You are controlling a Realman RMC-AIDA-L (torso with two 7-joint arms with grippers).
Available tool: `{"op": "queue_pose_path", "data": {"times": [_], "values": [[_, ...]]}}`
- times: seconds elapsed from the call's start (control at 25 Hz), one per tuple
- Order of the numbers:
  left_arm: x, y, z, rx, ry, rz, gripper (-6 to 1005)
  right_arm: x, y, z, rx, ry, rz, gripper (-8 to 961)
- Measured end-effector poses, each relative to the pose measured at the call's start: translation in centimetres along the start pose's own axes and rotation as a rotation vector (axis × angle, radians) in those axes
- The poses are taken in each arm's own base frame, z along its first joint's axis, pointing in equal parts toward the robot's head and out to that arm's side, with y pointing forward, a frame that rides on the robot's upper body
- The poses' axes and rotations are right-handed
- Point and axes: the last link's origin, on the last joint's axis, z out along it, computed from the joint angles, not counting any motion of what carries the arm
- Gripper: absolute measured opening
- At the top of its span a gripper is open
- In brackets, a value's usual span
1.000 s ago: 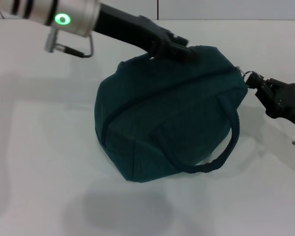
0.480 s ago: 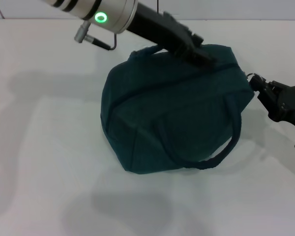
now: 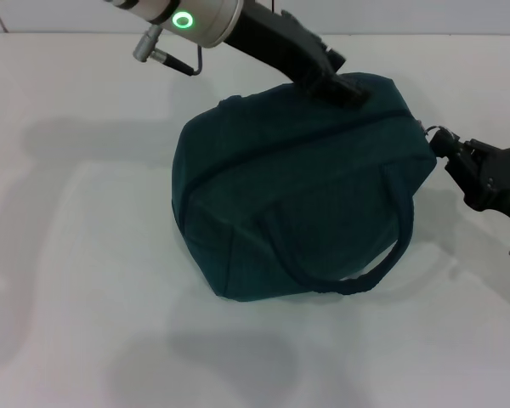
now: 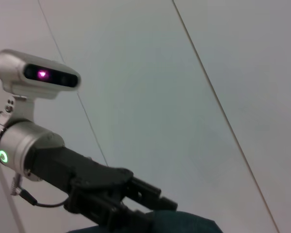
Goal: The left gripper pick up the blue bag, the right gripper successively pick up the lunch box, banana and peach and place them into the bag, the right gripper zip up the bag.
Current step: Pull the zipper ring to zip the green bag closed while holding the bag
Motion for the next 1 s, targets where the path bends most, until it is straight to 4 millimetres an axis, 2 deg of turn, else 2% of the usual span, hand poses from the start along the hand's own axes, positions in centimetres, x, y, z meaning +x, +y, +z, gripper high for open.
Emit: {"op": "queue_pose_path", "data": {"times": [0.32, 0.6, 1.0], "values": [[-0.6, -0.4, 0.7, 0.021, -0.108, -0.032, 608, 0.0, 0.0, -0.1, 0.001, -0.002, 0.000, 4], [-0.9, -0.1, 0.6, 0.001, -0.141, -0.024, 372, 0.0, -0.2, -0.3, 0.014, -0.005, 0.005, 4], [-1.4, 0.0, 0.2, -0.019, -0.156, -0.037, 248, 0.1, -0.3, -0.3, 0.025, -0.002, 0.002, 4]]}}
